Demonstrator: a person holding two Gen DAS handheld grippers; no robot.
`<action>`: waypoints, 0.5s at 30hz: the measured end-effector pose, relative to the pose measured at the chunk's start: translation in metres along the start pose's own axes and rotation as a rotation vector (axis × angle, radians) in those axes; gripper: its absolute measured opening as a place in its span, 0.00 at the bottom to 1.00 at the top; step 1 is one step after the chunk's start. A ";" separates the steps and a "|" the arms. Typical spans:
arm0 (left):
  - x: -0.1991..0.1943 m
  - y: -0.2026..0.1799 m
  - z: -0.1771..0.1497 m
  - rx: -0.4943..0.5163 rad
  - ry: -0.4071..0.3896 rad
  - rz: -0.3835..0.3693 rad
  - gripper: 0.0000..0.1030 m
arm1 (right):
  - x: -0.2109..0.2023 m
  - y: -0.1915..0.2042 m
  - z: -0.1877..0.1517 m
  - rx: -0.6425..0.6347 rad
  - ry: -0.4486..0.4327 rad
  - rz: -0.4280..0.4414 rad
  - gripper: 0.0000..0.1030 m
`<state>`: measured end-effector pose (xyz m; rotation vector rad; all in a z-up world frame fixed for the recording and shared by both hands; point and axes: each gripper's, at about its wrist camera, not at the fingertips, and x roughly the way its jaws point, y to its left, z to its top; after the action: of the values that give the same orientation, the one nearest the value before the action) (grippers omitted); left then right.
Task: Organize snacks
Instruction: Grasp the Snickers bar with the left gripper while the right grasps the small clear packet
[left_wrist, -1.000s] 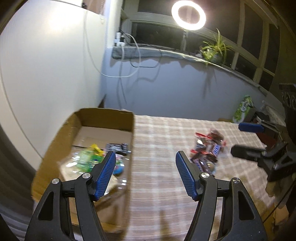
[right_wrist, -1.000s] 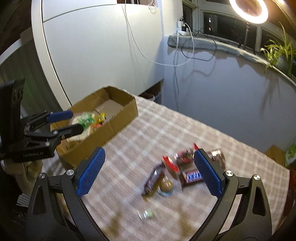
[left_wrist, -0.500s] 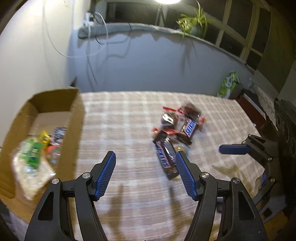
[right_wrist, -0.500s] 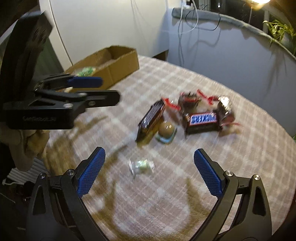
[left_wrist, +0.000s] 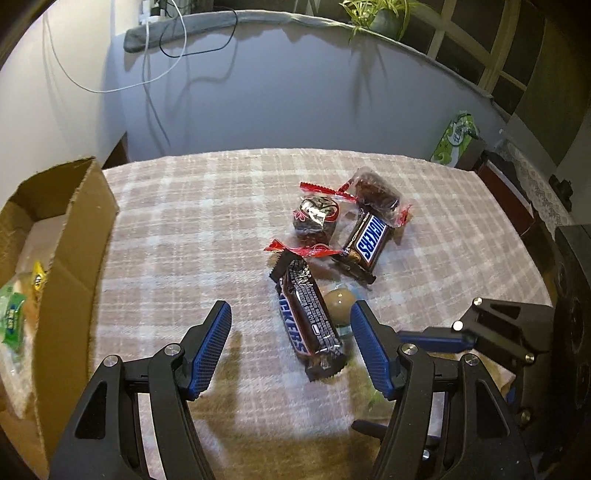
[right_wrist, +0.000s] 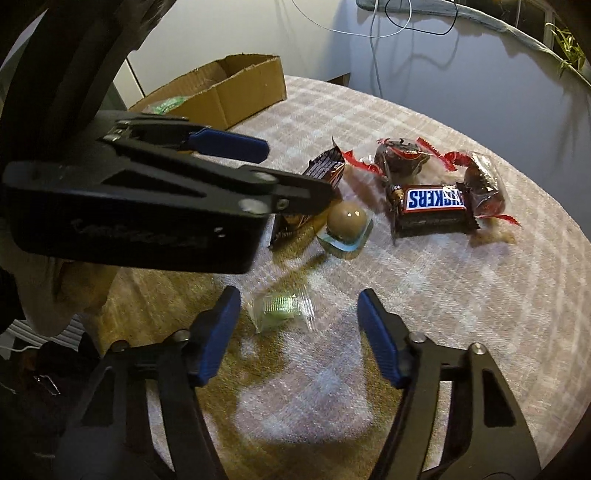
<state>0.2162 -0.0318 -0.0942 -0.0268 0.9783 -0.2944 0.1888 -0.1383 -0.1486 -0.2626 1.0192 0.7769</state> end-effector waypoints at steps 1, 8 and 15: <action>0.002 0.000 0.001 0.002 0.005 0.001 0.60 | 0.001 0.001 0.000 -0.006 0.002 -0.003 0.62; 0.010 0.003 0.003 0.001 0.012 0.006 0.24 | 0.005 0.003 0.003 -0.028 0.003 -0.022 0.46; 0.010 0.002 -0.001 0.011 -0.002 0.012 0.19 | 0.002 -0.004 0.002 -0.012 0.000 -0.020 0.30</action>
<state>0.2209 -0.0323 -0.1028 -0.0115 0.9747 -0.2888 0.1934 -0.1386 -0.1497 -0.2825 1.0104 0.7646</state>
